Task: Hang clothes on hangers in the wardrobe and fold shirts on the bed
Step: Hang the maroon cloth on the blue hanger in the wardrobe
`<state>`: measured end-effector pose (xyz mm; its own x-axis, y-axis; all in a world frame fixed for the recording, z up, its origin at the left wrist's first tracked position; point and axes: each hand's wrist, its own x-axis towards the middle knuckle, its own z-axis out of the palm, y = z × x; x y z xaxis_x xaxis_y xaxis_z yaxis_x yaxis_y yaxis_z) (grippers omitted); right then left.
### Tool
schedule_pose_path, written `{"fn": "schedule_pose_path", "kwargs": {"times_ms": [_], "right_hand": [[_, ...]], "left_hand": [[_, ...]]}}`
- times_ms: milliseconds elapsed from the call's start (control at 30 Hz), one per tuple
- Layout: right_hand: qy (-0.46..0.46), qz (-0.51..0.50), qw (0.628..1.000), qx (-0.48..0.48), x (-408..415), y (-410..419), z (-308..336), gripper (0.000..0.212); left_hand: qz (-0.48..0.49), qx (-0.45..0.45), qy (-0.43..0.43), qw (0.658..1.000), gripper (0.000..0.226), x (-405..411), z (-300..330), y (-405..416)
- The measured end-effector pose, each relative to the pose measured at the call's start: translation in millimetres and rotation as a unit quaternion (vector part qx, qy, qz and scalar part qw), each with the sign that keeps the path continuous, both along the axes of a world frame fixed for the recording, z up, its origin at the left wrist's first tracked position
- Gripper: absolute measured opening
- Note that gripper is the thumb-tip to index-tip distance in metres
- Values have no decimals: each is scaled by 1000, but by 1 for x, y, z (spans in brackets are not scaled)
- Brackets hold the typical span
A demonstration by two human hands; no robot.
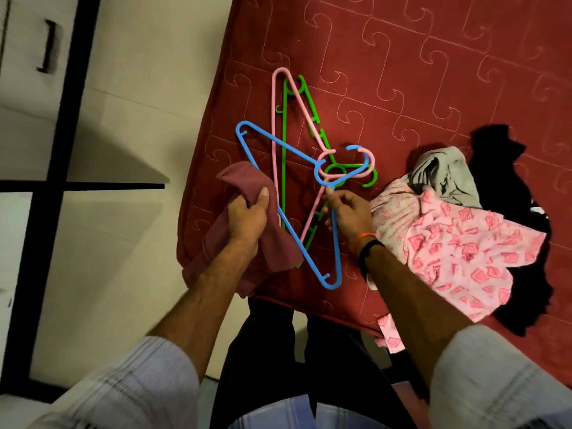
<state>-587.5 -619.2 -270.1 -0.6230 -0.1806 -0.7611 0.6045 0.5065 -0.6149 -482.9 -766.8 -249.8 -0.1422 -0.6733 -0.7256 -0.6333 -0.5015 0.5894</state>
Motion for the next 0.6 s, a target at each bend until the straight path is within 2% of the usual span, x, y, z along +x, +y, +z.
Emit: {"fn": "schedule_pose_path", "kwargs": {"times_ms": [133,267,400,500,600], "right_hand": [[-14,-52,997,-51,1,-5,-1,14],[-4,-97,989,-111,3,-13,2,17],[13,-102,994,-26,7,-16,-3,29],[-52,-123,990,-33,7,-12,-6,37],[-88,-82,991,-60,3,-8,-8,29]], "left_hand": [[5,2,7,1000,36,1,2,3],[8,3,13,1000,37,2,4,4],[3,1,9,1000,38,2,3,3],[-4,8,9,1000,38,2,3,1],[-4,10,0,1000,40,4,4,1]]}}
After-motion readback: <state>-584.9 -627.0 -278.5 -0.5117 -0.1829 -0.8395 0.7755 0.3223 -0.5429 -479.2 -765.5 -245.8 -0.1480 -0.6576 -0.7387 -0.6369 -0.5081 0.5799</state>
